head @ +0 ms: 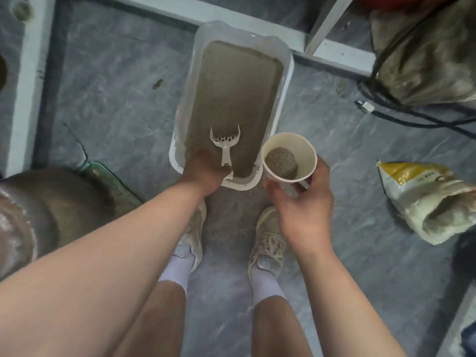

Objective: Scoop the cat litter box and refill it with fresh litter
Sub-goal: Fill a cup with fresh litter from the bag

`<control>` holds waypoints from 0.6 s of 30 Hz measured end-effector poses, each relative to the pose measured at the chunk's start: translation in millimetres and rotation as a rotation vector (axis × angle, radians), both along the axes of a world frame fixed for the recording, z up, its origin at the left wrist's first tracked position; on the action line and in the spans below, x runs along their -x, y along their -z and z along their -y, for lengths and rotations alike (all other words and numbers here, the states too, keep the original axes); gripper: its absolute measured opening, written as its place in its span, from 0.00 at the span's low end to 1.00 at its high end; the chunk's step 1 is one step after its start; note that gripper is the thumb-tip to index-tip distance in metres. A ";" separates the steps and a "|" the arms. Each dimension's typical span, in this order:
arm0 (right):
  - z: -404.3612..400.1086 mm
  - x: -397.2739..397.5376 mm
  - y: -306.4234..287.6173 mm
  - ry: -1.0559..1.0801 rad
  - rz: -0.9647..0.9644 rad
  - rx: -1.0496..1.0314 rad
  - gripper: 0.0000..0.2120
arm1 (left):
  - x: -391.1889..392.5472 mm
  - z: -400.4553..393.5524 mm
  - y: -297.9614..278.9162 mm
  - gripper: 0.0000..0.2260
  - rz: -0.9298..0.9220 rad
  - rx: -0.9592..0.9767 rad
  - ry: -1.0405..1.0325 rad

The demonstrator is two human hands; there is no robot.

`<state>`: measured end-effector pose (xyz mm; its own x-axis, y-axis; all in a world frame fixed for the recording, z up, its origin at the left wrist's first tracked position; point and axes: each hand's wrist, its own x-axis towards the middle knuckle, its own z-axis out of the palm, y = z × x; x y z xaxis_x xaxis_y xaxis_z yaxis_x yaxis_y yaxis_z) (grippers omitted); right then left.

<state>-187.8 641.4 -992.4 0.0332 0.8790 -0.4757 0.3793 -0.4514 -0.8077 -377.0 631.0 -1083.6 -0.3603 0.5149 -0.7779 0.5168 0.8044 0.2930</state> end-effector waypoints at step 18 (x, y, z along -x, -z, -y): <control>43.6 40.1 86.3 -0.028 -0.002 -0.008 0.29 | 0.7 12.4 83.4 0.10 0.001 -0.063 -0.046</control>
<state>-227.9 597.8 -1078.6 0.0077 0.8835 -0.4684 0.3899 -0.4340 -0.8122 -377.6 618.6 -1167.0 -0.3838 0.5457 -0.7449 0.4795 0.8072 0.3443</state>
